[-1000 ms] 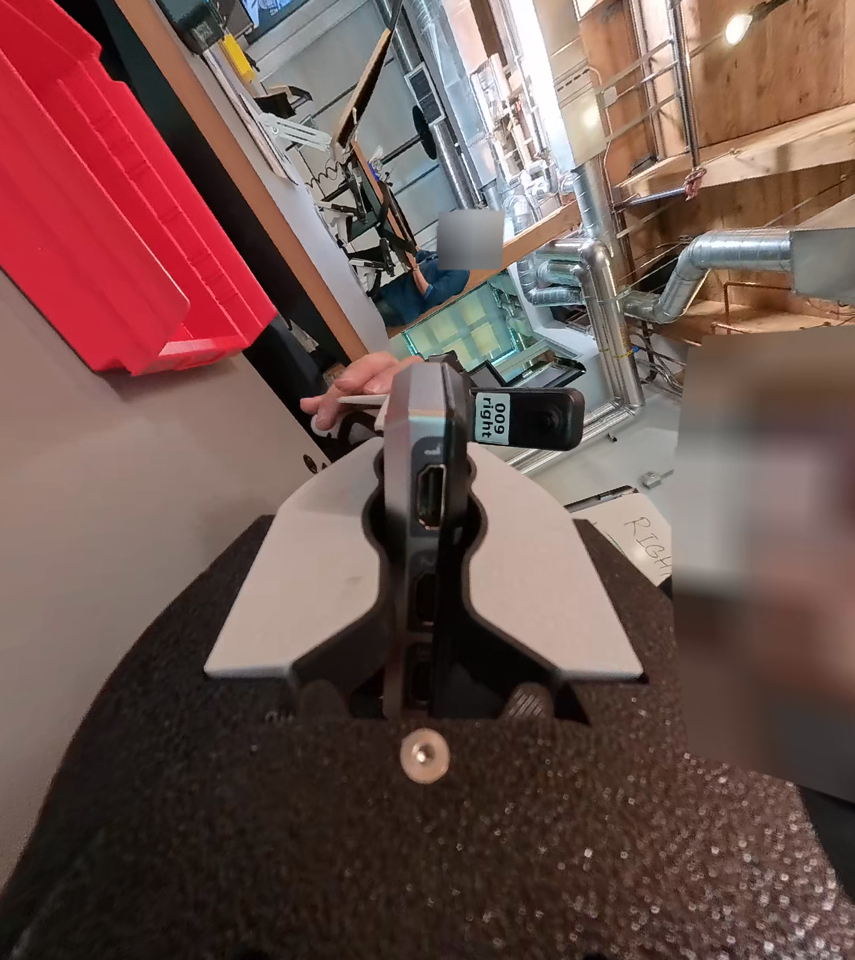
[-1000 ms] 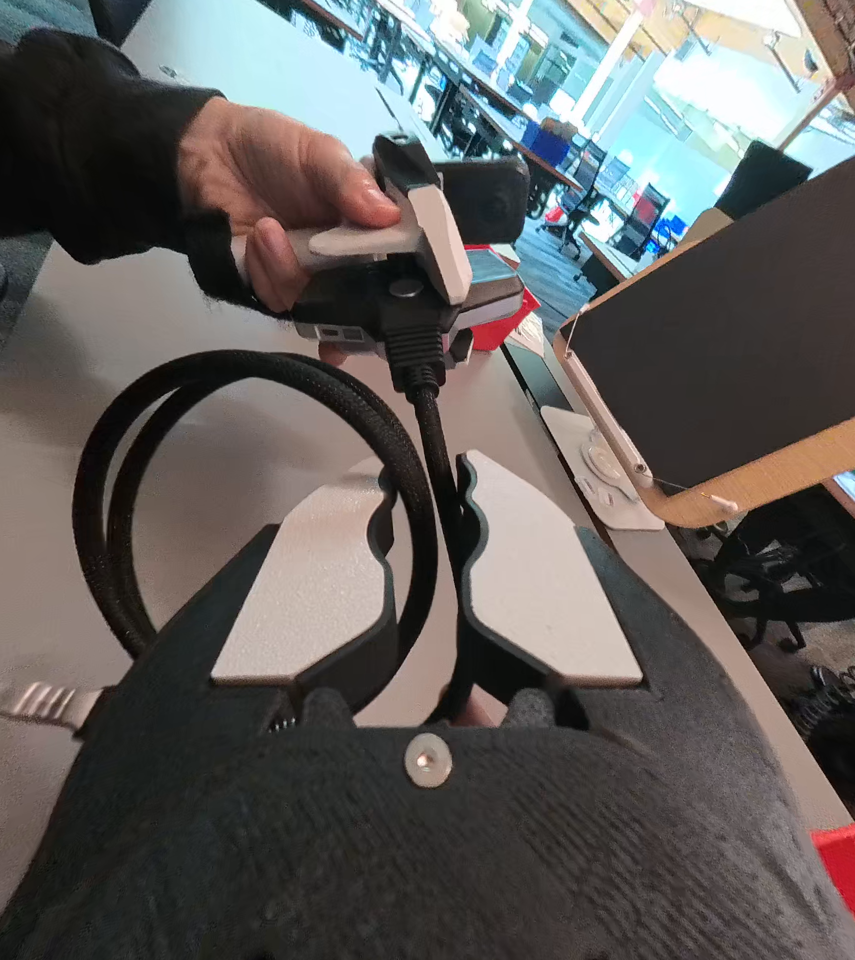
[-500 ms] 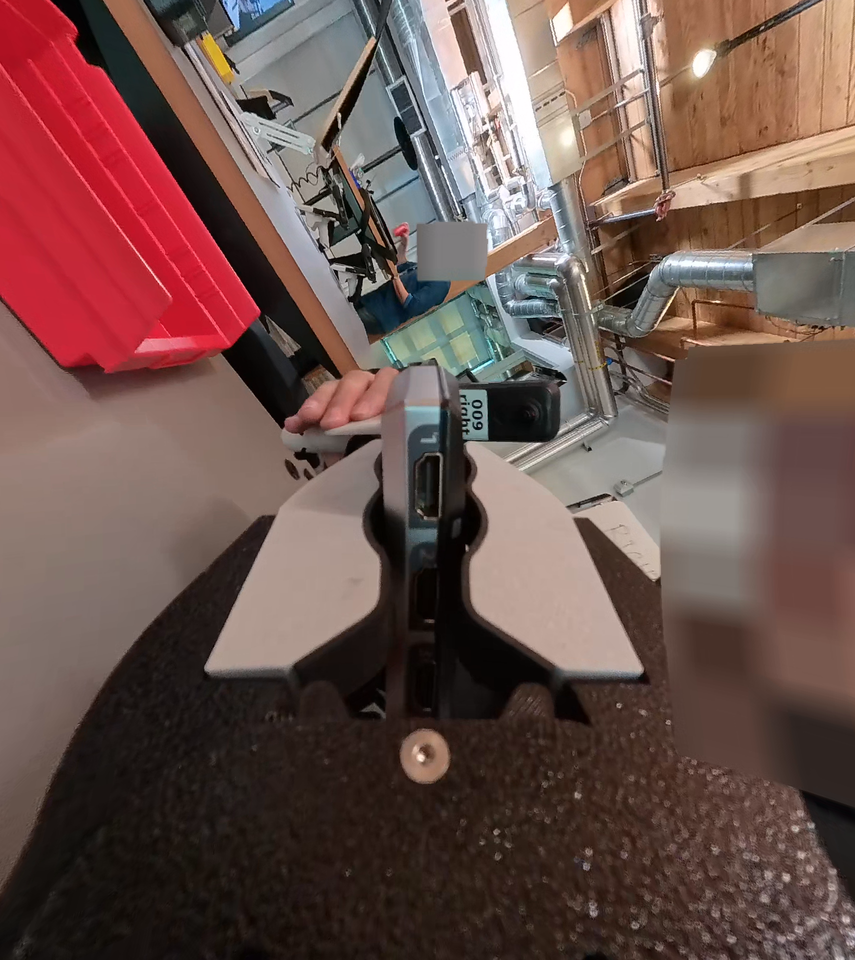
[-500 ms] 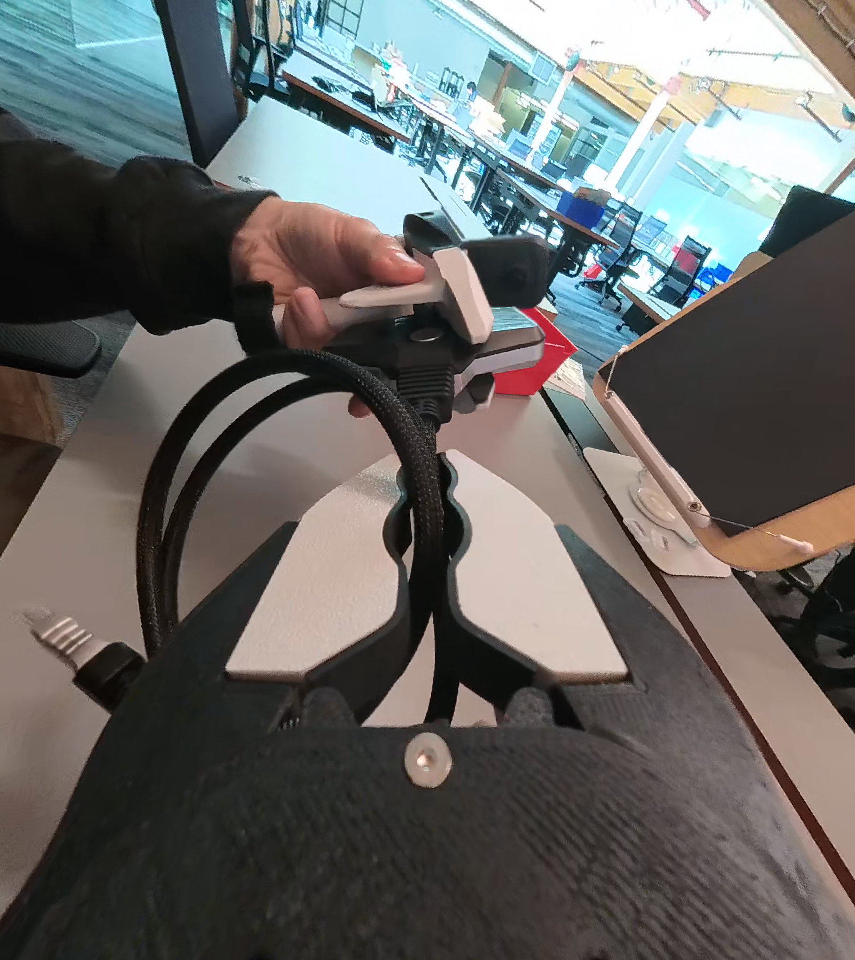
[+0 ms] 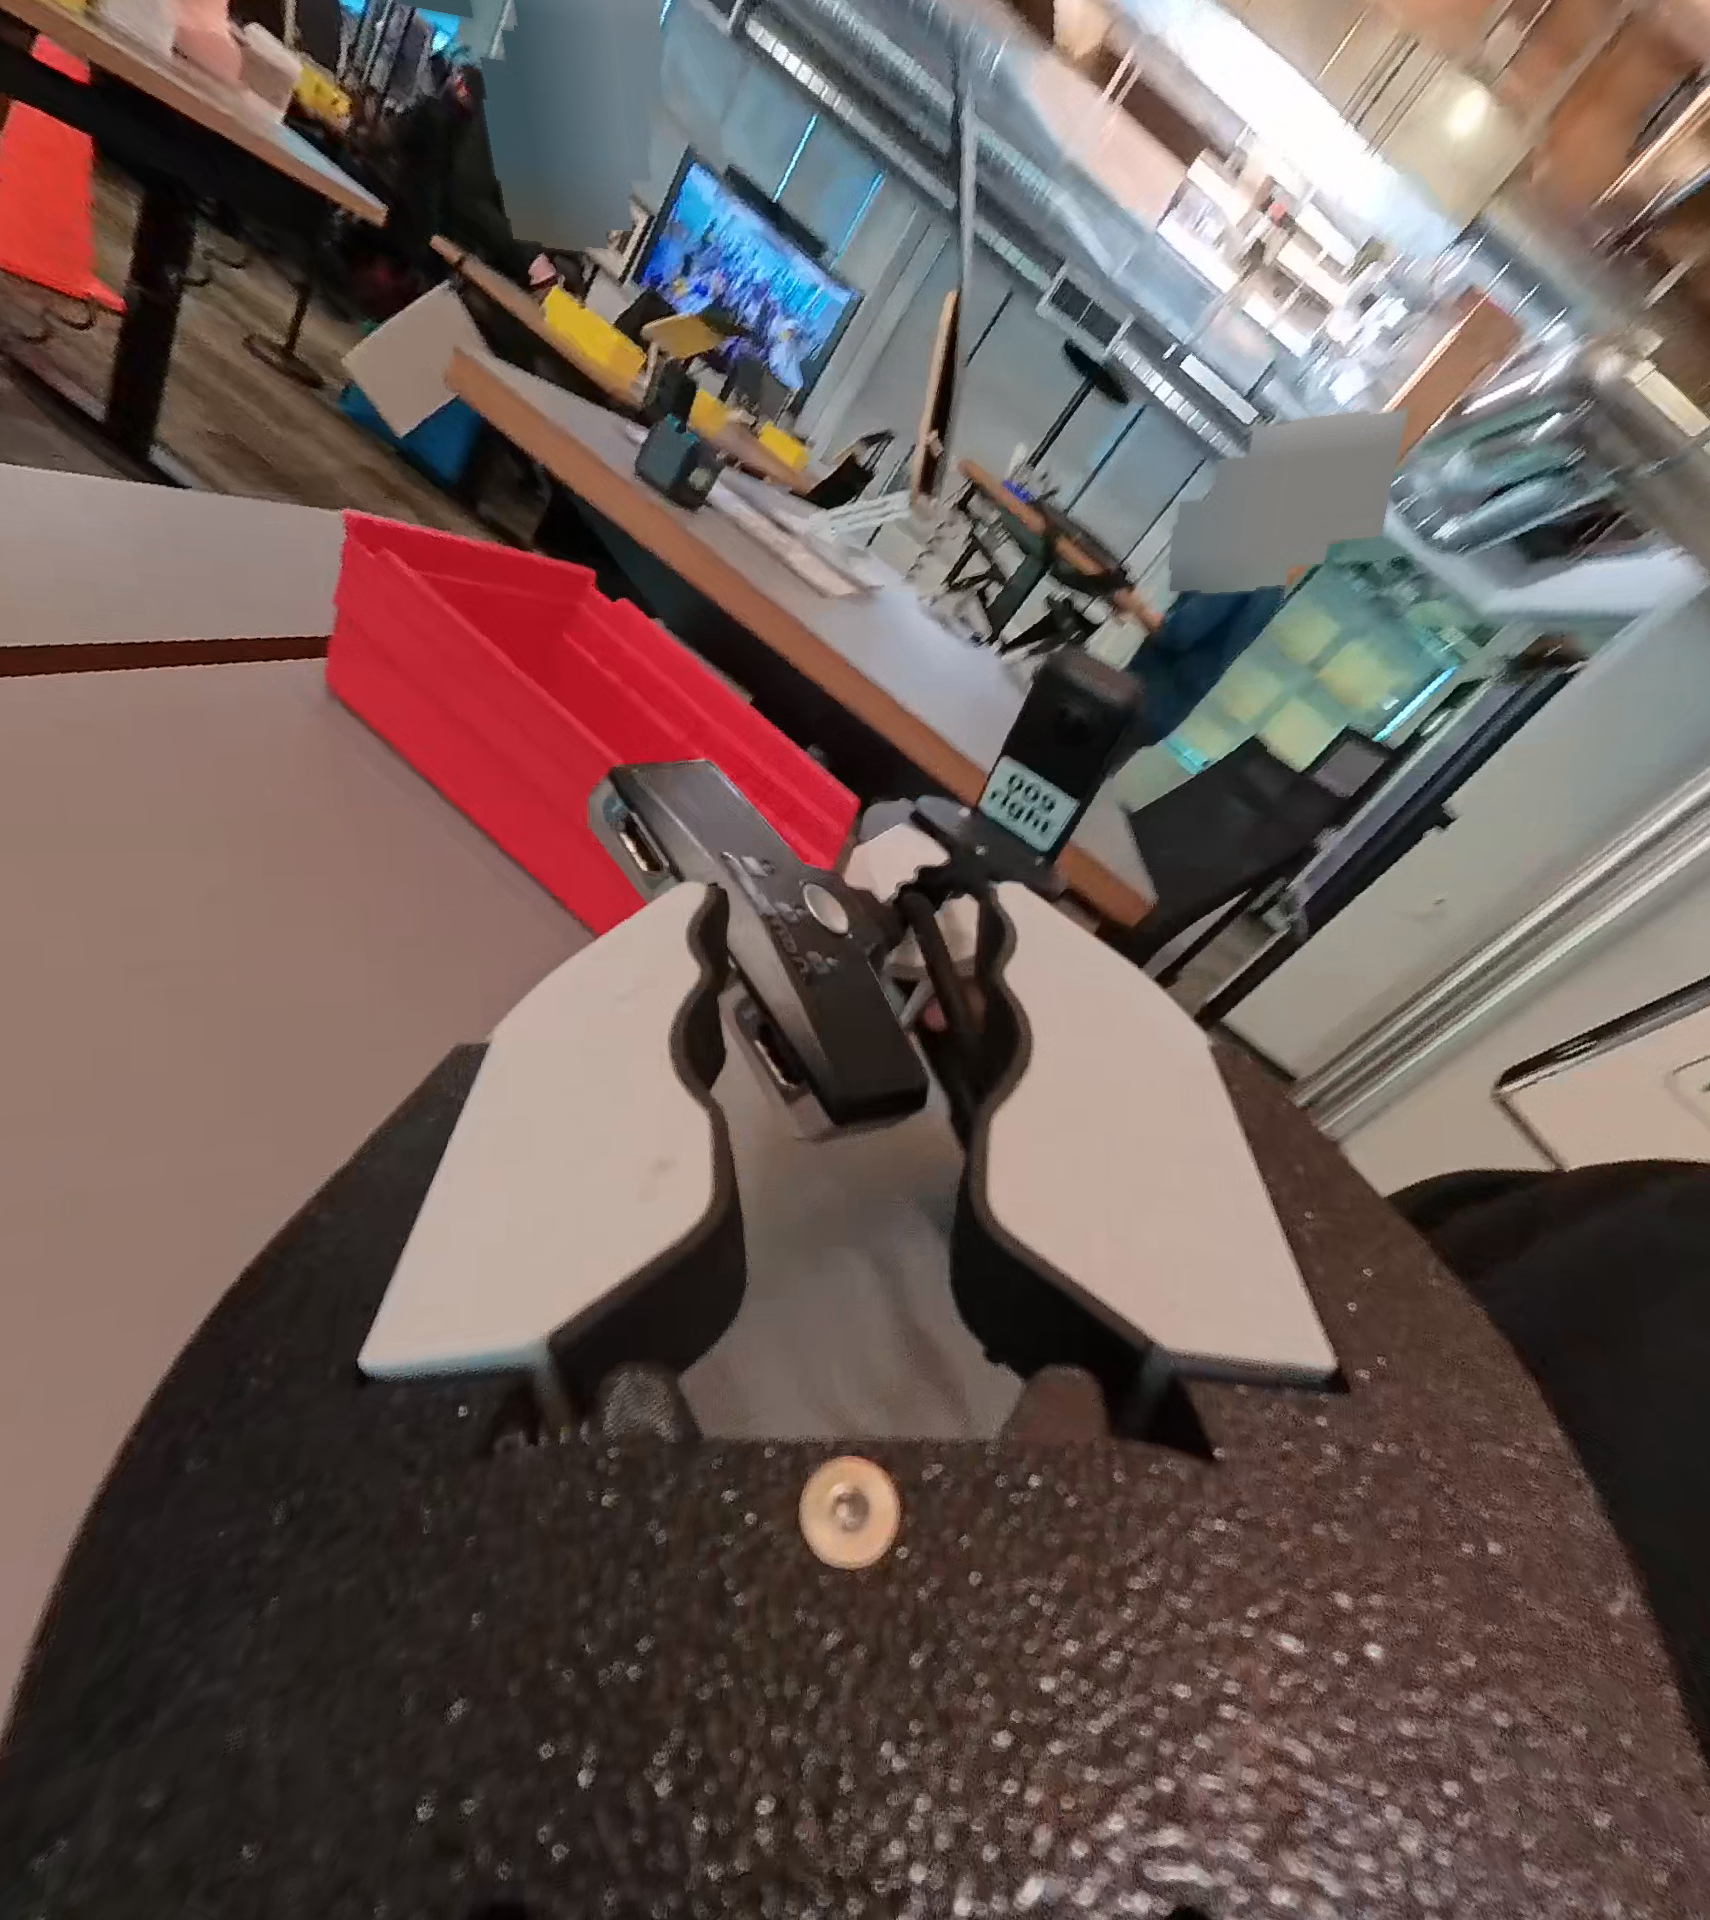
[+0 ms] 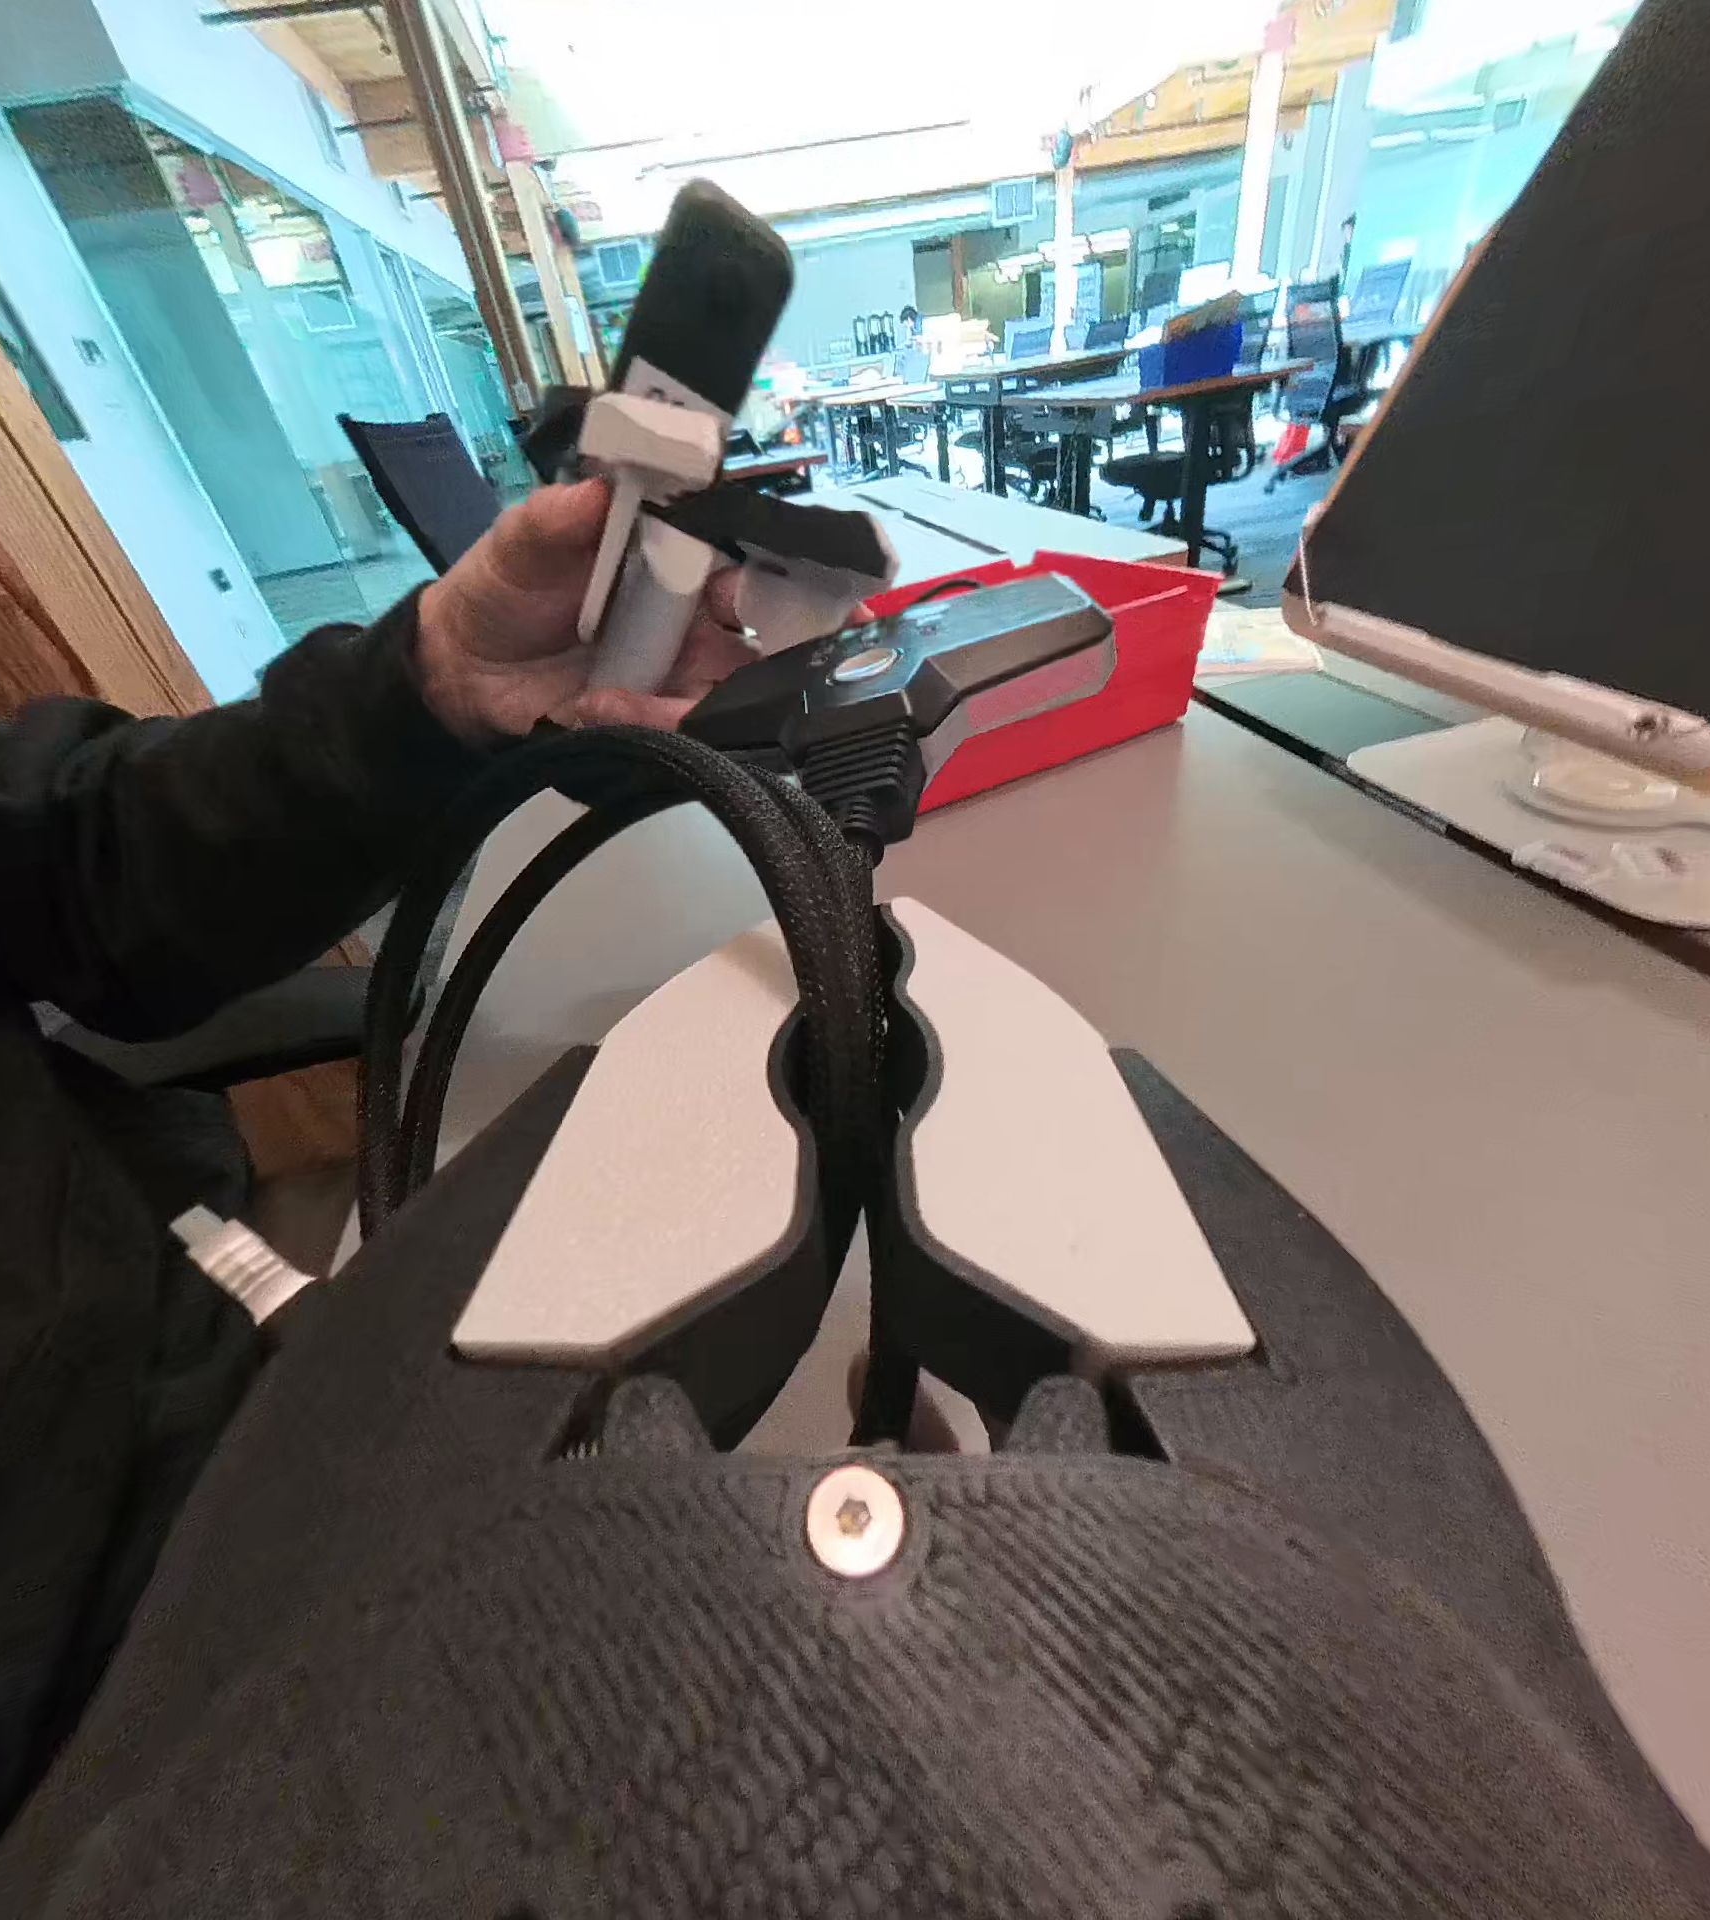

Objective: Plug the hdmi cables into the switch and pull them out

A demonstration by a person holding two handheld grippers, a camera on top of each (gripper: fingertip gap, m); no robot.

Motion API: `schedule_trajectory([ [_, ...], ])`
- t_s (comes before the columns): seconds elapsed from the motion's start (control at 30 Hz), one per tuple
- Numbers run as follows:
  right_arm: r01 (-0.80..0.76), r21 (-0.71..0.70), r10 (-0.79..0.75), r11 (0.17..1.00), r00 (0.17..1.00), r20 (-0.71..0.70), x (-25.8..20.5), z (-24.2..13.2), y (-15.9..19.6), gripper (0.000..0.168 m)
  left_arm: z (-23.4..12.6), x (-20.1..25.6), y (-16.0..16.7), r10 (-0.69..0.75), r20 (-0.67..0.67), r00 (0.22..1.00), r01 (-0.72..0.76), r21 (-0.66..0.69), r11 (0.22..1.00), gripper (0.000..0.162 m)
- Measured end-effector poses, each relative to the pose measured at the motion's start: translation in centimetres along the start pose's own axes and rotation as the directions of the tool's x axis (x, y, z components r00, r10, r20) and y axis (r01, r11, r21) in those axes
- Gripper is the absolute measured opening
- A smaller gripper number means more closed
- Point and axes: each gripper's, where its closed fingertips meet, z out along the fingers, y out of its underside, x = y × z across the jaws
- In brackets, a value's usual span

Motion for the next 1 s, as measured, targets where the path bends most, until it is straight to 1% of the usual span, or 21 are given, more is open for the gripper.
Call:
schedule_trajectory([
  [0.13, -0.053, 0.019, 0.052, 0.998, 0.997, 0.051, -0.3, 0.3, 0.1, 0.007, 0.0, -1.0, 1.6, 0.121, 0.092, 0.988, -0.111, -0.107, 0.988, 0.045],
  [0.23, -0.097, 0.034, 0.095, 0.995, 0.993, 0.066, 0.0, 0.0, 0.2, 0.007, -0.1, -0.7, 2.0, 0.173, 0.09, 0.981, -0.162, -0.117, 0.98, 0.045],
  [0.33, -0.061, 0.021, 0.059, 0.998, 0.994, 0.088, 0.3, -0.9, 0.7, 0.007, -0.8, -0.7, 1.8, 0.192, 0.113, 0.975, -0.182, -0.095, 0.979, 0.045],
  [0.43, -0.051, 0.06, 0.044, 0.997, 0.992, 0.12, 0.5, -2.2, 0.6, 0.007, -2.0, -1.4, 2.0, 0.223, 0.174, 0.959, -0.209, -0.096, 0.973, 0.044],
  [0.53, -0.043, 0.058, 0.033, 0.997, 0.987, 0.16, 0.6, -3.2, 1.3, 0.007, -3.7, -2.8, 2.9, 0.294, 0.253, 0.921, -0.258, -0.169, 0.951, 0.04],
  [0.6, -0.031, 0.026, 0.026, 0.999, 0.984, 0.178, 0.6, -3.3, 2.0, 0.007, -5.4, -3.9, 3.1, 0.357, 0.331, 0.874, -0.297, -0.218, 0.93, 0.038],
  [0.67, -0.051, 0.009, 0.049, 0.999, 0.986, 0.159, 1.0, -3.1, 2.4, 0.007, -7.2, -4.6, 2.5, 0.429, 0.393, 0.813, -0.356, -0.246, 0.901, 0.037],
  [0.73, -0.079, 0.021, 0.075, 0.997, 0.987, 0.142, 1.5, -2.6, 2.4, 0.007, -9.9, -5.8, 1.2, 0.478, 0.488, 0.73, -0.393, -0.272, 0.878, 0.037],
  [0.83, -0.026, 0.032, 0.02, 0.999, 0.985, 0.172, 1.0, -1.4, 2.7, 0.007, -14.9, -7.6, -1.1, 0.518, 0.602, 0.608, -0.402, -0.33, 0.854, 0.03],
  [0.9, -0.018, 0.016, 0.015, 1.0, 0.985, 0.173, 0.9, -0.4, 3.1, 0.007, -19.1, -9.1, -2.9, 0.573, 0.647, 0.503, -0.388, -0.424, 0.819, 0.029],
  [0.93, -0.015, 0.017, 0.011, 1.0, 0.984, 0.179, 0.9, 0.0, 3.1, 0.007, -21.4, -10.1, -4.0, 0.615, 0.656, 0.437, -0.377, -0.487, 0.788, 0.029],
  [0.97, -0.011, 0.03, 0.005, 0.999, 0.981, 0.196, 0.8, 0.3, 3.1, 0.007, -23.5, -11.0, -4.9, 0.668, 0.639, 0.382, -0.361, -0.562, 0.744, 0.028],
  [1.0, -0.016, 0.046, 0.006, 0.999, 0.977, 0.214, 0.8, 0.6, 3.1, 0.007, -25.3, -11.9, -5.3, 0.719, 0.595, 0.359, -0.33, -0.64, 0.694, 0.028],
])
